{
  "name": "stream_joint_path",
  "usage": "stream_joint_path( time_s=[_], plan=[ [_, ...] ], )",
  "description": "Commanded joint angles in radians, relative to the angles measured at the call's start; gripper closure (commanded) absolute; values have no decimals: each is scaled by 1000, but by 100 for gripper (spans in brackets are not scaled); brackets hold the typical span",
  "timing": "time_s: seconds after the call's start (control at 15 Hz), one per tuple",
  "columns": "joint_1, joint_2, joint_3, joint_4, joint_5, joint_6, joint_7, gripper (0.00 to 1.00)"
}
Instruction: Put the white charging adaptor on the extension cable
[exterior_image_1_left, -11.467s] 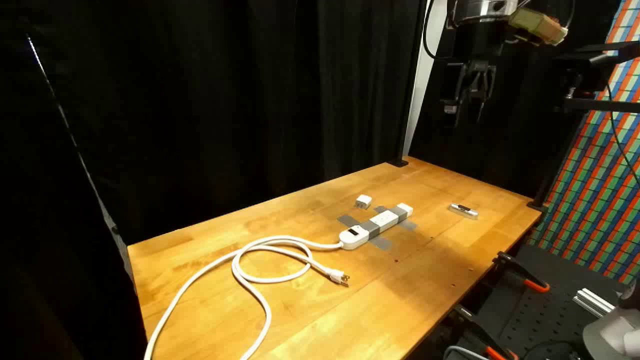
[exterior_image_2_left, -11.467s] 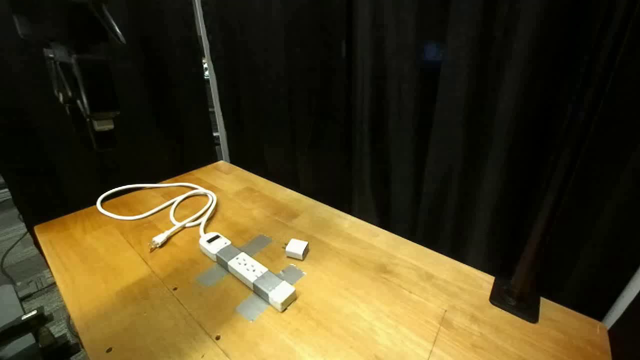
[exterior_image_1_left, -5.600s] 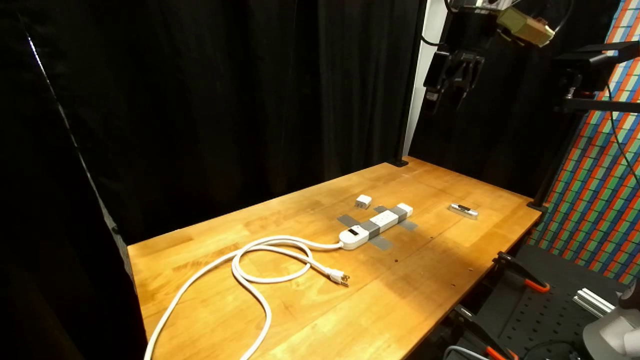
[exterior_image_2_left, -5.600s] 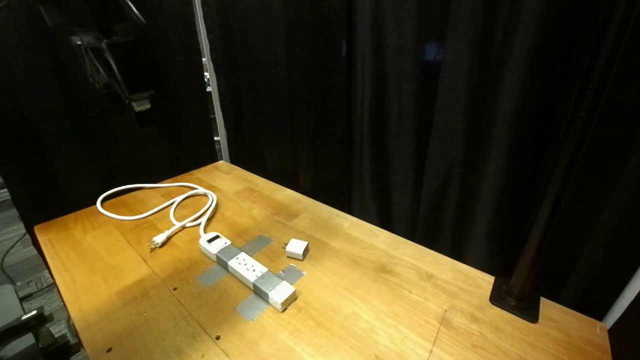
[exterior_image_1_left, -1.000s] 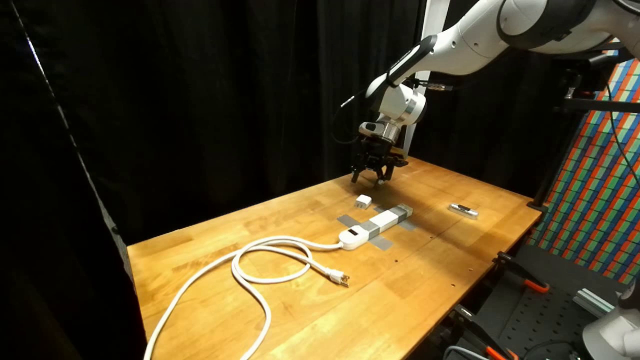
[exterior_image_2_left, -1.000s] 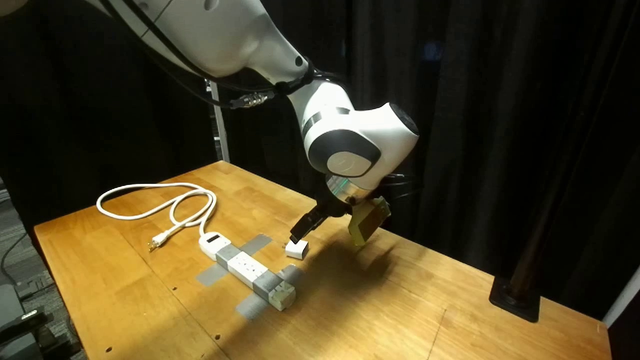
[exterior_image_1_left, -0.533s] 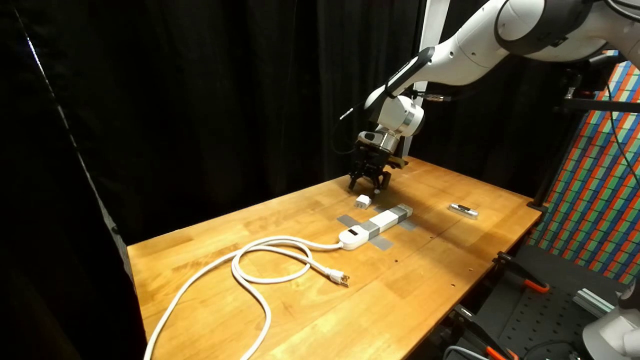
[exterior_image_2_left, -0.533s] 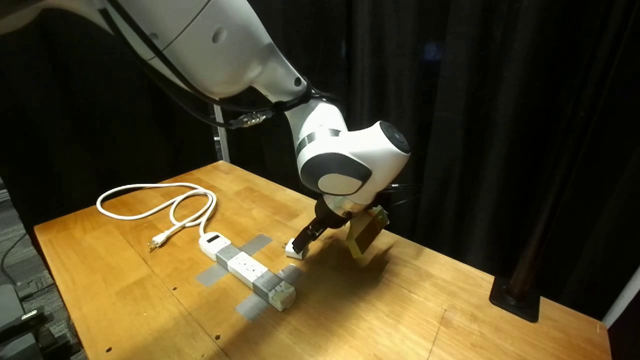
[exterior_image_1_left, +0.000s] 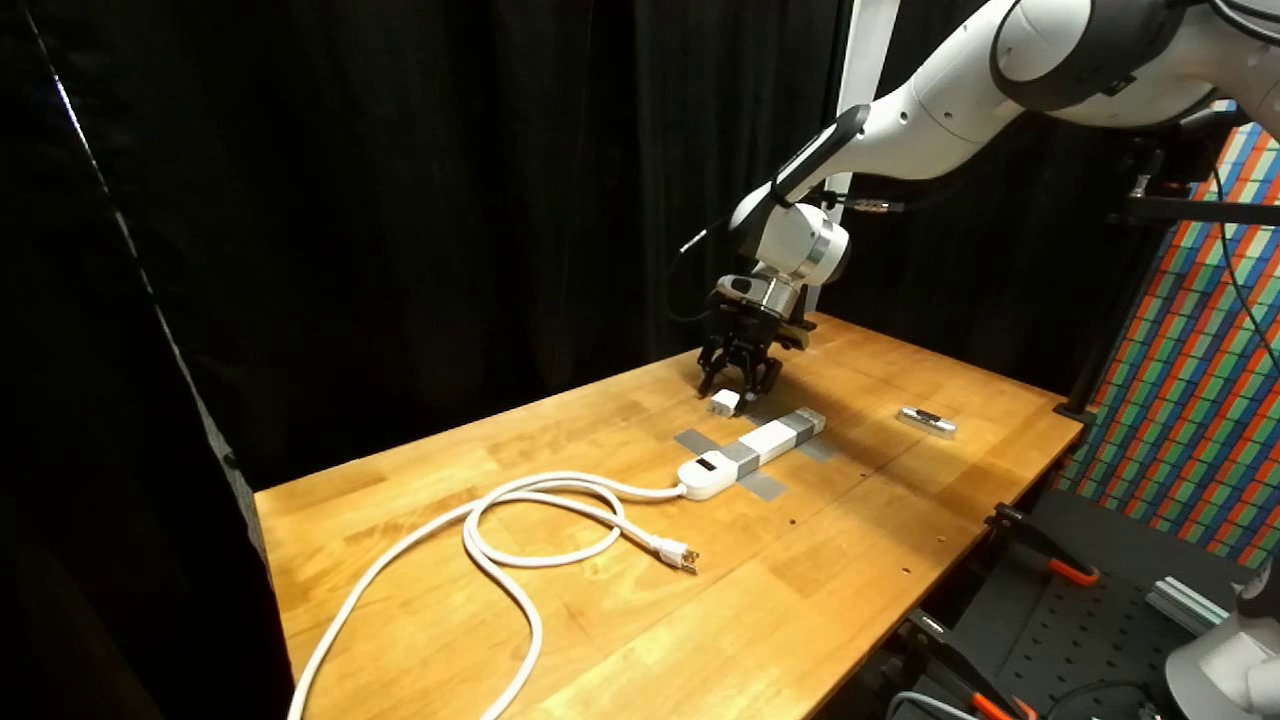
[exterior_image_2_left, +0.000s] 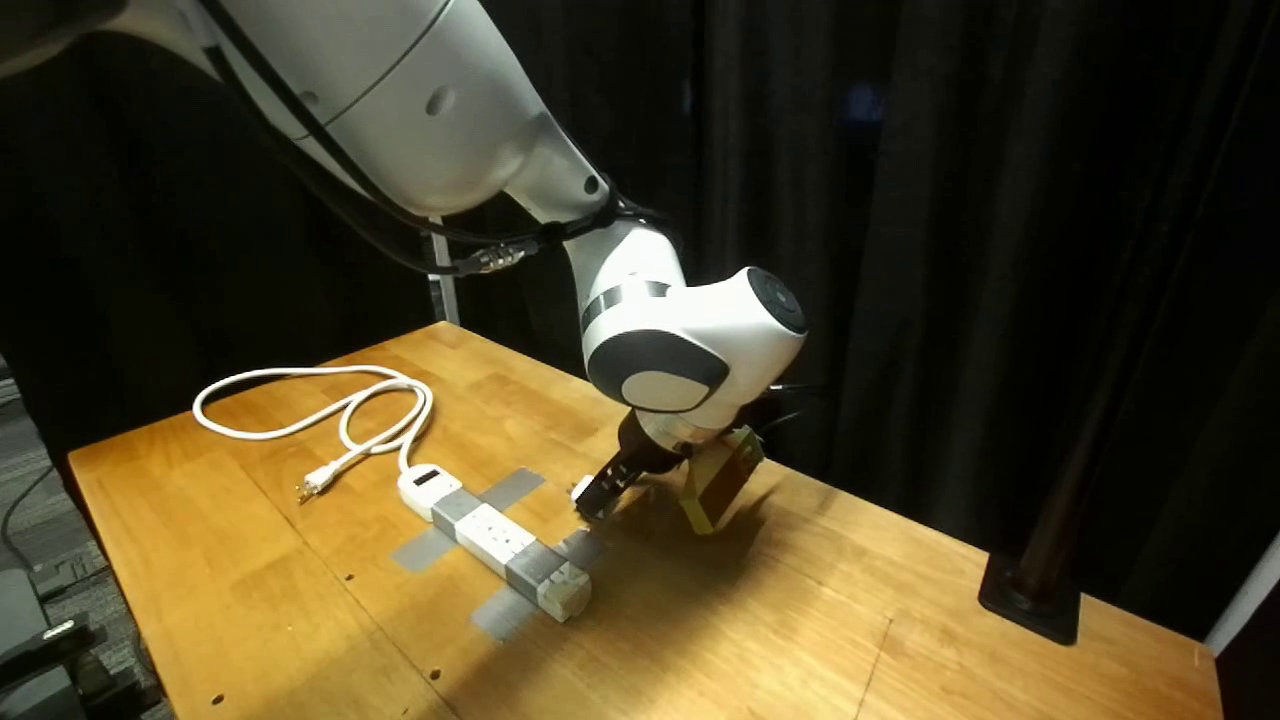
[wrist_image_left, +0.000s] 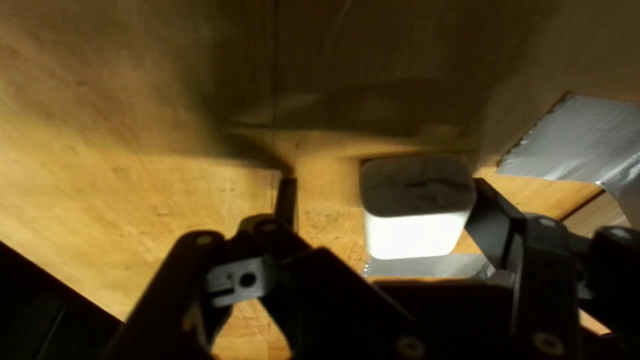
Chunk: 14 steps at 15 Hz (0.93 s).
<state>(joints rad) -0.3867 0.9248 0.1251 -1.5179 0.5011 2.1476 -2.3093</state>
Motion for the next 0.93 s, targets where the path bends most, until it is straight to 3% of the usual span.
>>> stream_joint_path(
  time_s=[0.0,0.27,0.6,0.87],
  plan=[
    [-24,-8,24,-21,13,25,-37,49],
    [-26,-6,21,-18,8,15,-36,77],
    [15,-31,-36,-1,-73,-14,41,77],
    [80,-111,-104,-24,-241,-75,164,77]
  ],
)
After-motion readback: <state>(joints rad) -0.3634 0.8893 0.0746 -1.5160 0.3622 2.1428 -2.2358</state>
